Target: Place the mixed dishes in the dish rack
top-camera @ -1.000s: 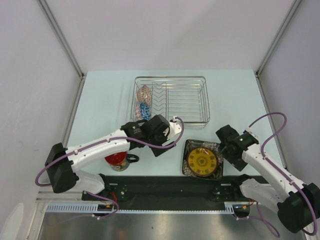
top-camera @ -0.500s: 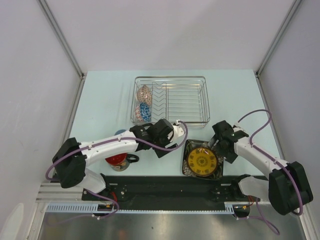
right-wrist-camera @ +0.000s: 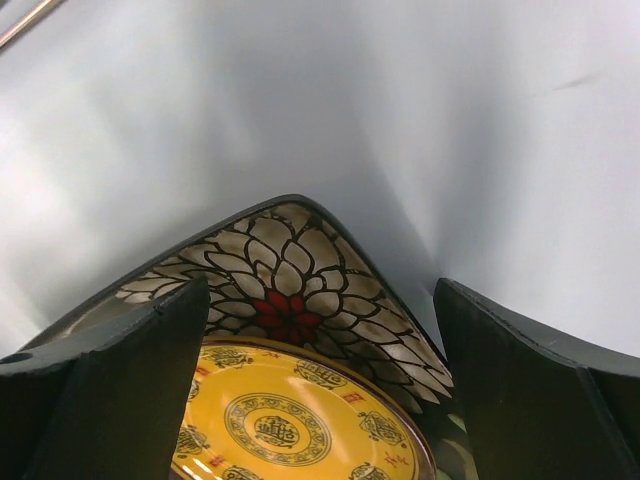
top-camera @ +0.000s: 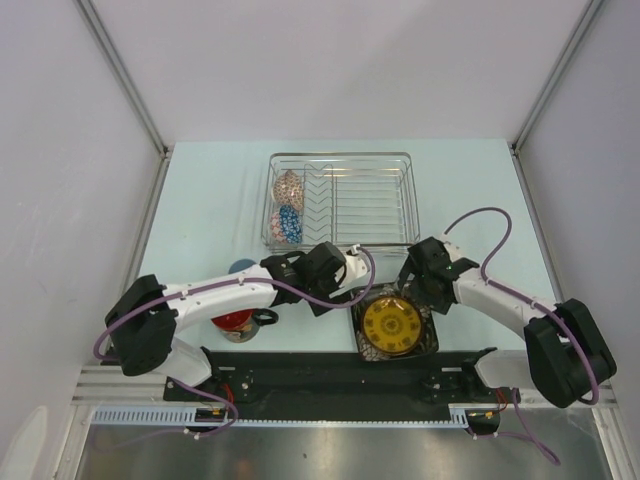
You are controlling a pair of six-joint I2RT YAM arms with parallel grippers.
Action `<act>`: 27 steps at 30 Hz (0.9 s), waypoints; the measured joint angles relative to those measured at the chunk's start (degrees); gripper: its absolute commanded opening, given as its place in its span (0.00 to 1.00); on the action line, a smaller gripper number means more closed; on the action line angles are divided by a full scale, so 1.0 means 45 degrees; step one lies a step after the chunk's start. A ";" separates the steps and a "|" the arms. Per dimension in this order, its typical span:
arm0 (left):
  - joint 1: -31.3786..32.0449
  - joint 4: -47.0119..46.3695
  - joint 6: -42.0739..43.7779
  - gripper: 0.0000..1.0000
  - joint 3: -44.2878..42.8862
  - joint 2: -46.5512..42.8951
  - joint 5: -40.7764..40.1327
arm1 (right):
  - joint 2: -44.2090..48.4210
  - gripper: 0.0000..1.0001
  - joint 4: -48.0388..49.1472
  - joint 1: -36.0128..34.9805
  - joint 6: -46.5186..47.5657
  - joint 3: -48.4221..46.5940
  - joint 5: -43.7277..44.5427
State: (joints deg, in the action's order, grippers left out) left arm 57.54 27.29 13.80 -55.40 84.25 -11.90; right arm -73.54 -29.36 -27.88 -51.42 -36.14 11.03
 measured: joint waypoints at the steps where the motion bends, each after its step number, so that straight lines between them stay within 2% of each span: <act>1: 0.0000 -0.0005 0.0058 0.94 0.0019 0.0000 0.0000 | -0.0044 1.00 0.0107 -0.0291 -0.0063 -0.0015 -0.0039; 10: 0.0000 0.0204 0.0068 0.93 0.0034 -0.0199 0.0019 | -0.1467 1.00 0.1190 -0.2919 -0.1598 -0.1020 -0.0403; 16: 0.0000 0.0879 0.0068 0.93 0.0024 -0.0699 0.0141 | -0.1797 1.00 0.0996 -0.2696 -0.1574 -0.1428 -0.0627; 18: 0.0000 0.1117 0.0078 0.93 0.0010 -0.0952 0.0209 | -0.1360 1.00 0.0437 -0.2069 -0.1185 -0.1413 -0.0529; 23: 0.0005 0.1870 0.0340 0.92 -0.0078 -0.2045 0.0801 | 0.1520 1.00 -0.0913 -0.0418 -0.0083 -0.1404 -0.0194; 27: 0.0024 0.2205 0.0612 0.91 -0.0049 -0.2521 0.1185 | 0.3123 1.00 -0.2171 -0.0816 0.0034 -0.1409 -0.0272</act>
State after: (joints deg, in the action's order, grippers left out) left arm 57.65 37.21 16.56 -55.61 72.90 -6.57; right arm -59.48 -39.13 -31.55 -51.27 -42.48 9.80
